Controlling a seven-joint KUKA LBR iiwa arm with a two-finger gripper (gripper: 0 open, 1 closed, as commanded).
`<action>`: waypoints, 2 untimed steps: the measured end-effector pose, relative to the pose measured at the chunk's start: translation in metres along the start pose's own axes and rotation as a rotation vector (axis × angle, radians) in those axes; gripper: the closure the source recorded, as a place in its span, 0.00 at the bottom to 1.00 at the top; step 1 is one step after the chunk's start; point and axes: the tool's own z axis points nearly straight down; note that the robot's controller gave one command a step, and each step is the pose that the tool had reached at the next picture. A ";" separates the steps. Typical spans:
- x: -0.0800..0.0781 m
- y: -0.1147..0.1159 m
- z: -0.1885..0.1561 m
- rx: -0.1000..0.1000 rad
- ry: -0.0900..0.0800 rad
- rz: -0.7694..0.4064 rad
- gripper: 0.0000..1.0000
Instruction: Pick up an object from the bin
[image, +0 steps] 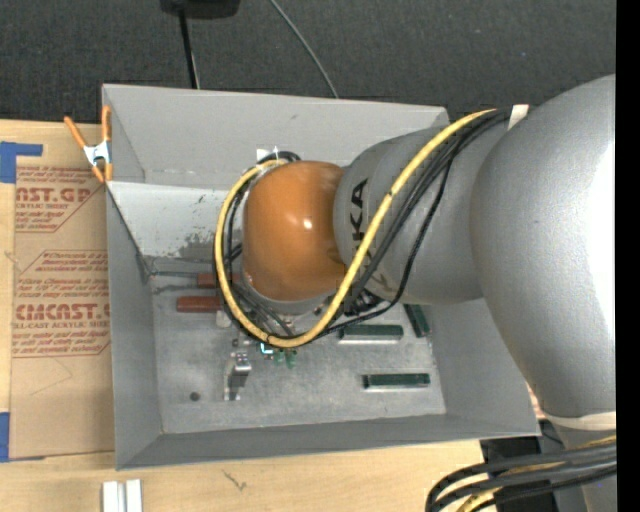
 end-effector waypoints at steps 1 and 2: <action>-0.002 -0.001 -0.004 -0.002 -0.007 0.001 0.00; -0.055 0.002 0.023 -0.003 -0.014 -0.030 0.00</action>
Offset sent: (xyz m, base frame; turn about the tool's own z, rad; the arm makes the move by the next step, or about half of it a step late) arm 0.0792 0.0009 -0.0420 -0.0432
